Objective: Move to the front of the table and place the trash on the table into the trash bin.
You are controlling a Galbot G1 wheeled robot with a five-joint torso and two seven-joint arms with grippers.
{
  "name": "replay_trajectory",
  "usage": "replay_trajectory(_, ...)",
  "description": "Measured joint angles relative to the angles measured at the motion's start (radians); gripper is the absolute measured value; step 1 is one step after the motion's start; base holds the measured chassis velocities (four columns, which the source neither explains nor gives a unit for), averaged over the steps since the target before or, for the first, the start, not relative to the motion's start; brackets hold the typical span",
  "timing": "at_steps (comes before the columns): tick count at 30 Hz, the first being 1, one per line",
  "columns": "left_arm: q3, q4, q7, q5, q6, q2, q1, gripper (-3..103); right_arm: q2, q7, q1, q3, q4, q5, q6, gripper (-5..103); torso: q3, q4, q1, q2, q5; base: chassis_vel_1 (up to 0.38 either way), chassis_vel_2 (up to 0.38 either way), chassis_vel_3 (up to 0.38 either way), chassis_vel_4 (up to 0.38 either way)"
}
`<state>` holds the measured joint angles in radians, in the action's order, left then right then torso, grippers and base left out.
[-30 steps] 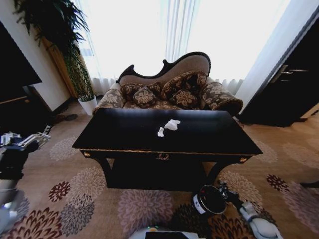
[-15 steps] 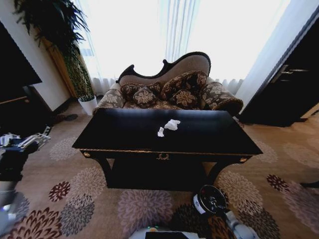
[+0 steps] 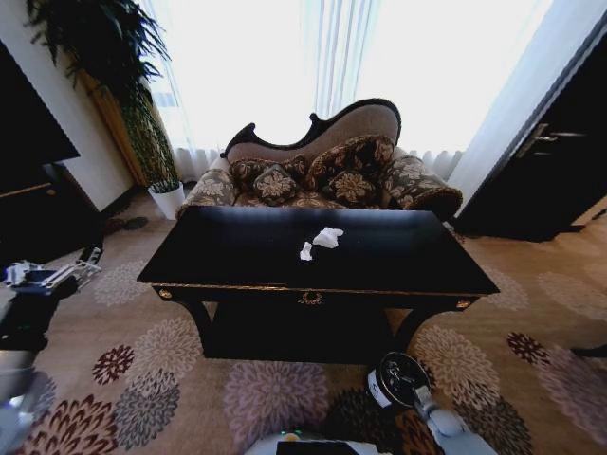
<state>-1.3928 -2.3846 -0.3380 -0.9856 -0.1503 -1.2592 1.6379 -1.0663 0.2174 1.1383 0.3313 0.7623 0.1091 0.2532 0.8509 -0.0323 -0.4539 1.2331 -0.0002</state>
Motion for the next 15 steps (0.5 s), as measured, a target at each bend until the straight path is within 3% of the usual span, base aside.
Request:
replay_trajectory(8,-0.002,-0.004,-0.002,0.002,0.002,0.004,0.005,100,0.016,-0.002,-0.018,-0.001,-0.013,0.013,-0.003,-2,0.0,-0.0001,0.0,0.0,0.0,0.0,0.0,0.0,0.0)
replay_trajectory(13,-0.001,-0.006,-0.003,0.005,0.002,0.005,0.007,100,0.016,0.003,-0.018,-0.005,-0.012,0.01,-0.015,23,0.0,-0.0001,0.0,0.0,0.0001,0.0,0.0,0.0,0.0)
replay_trajectory(15,-0.001,-0.006,-0.003,0.005,0.002,0.006,0.008,100,0.016,0.003,-0.017,-0.005,-0.011,0.01,-0.016,23,0.0,-0.0001,0.0,0.0,0.0,0.0,0.0,0.0,0.0)
